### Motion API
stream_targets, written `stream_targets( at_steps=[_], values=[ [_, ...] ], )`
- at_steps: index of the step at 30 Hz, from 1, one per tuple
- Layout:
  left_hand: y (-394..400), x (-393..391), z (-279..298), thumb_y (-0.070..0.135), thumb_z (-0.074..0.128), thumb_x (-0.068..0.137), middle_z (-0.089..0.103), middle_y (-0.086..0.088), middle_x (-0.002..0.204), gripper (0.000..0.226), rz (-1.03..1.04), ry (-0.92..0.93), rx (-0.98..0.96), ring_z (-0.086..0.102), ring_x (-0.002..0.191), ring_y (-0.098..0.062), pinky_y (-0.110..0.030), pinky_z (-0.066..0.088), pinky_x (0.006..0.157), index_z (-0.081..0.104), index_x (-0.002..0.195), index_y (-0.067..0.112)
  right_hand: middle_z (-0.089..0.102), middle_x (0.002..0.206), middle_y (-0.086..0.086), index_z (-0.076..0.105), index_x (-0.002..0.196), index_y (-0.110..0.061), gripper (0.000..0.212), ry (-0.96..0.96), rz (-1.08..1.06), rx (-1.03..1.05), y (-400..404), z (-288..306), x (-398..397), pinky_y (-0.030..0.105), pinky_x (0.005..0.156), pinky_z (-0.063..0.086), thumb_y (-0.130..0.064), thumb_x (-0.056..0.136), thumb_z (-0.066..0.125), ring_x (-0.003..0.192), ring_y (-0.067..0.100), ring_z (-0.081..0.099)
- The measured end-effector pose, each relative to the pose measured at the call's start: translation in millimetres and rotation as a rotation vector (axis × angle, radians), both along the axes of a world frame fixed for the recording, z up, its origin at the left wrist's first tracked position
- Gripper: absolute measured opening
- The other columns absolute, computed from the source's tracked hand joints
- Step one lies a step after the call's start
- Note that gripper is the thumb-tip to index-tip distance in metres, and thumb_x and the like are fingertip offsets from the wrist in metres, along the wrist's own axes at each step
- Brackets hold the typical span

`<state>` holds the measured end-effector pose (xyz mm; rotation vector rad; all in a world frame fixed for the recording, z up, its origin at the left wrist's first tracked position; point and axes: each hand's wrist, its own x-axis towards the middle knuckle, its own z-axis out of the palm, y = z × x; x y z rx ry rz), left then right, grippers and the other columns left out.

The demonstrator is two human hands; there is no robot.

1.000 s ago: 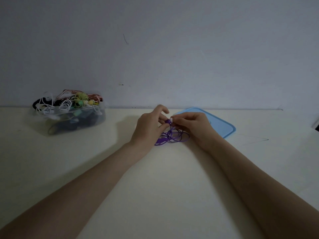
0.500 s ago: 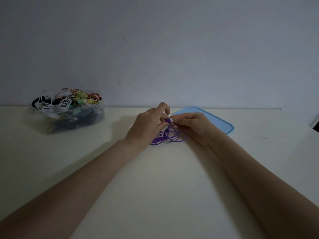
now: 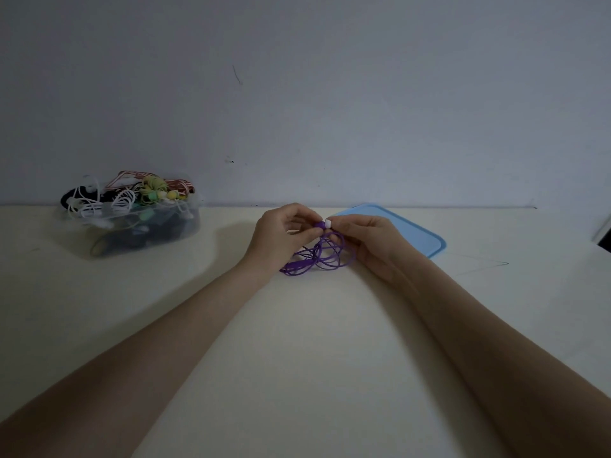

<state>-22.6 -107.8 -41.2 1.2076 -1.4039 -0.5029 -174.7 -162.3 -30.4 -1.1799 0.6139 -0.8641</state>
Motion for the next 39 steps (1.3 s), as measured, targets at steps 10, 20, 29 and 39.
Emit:
stream_targets(
  at_steps=[10, 20, 29, 39],
  values=[
    [0.2, 4.0, 2.1, -0.006, 0.070, 0.074, 0.067, 0.004, 0.077, 0.019, -0.043, -0.086, -0.009, 0.062, 0.072, 0.005, -0.010, 0.048, 0.074, 0.066, 0.079, 0.012, 0.072, 0.075, 0.007, 0.073, 0.075, -0.003, 0.015, 0.093, 0.047, -0.040, -1.9, 0.9, -4.0, 0.020, 0.067, 0.055, 0.003, 0.082, 0.061, 0.068, 0.012, 0.067],
    [-1.1, 7.2, -2.4, -0.008, 0.067, 0.077, 0.070, 0.009, 0.069, 0.020, -0.098, 0.192, 0.106, 0.065, 0.069, -0.001, -0.012, 0.050, 0.069, 0.066, 0.079, 0.012, 0.069, 0.071, 0.007, 0.067, 0.083, 0.000, 0.008, 0.019, -0.057, -0.112, -0.7, -7.4, 5.5, 0.017, 0.068, 0.054, 0.005, 0.082, 0.061, 0.064, 0.013, 0.064],
    [1.6, 7.9, 0.2, -0.003, 0.070, 0.074, 0.070, -0.002, 0.083, 0.019, -0.111, 0.126, 0.119, 0.065, 0.079, -0.011, -0.020, 0.053, 0.081, 0.067, 0.080, 0.014, 0.069, 0.069, 0.007, 0.067, 0.085, 0.005, 0.009, 0.043, -0.033, -0.119, 0.7, -5.6, 3.1, 0.015, 0.065, 0.053, 0.008, 0.082, 0.060, 0.061, 0.010, 0.064],
    [1.6, 7.9, -0.3, -0.004, 0.068, 0.077, 0.070, -0.007, 0.087, 0.016, -0.114, 0.199, 0.174, 0.067, 0.078, -0.010, -0.017, 0.053, 0.078, 0.068, 0.085, 0.010, 0.066, 0.070, 0.009, 0.067, 0.083, 0.002, 0.007, 0.083, -0.052, -0.143, 1.5, -6.0, 4.1, 0.016, 0.064, 0.052, 0.006, 0.081, 0.062, 0.060, 0.012, 0.061]
  ],
)
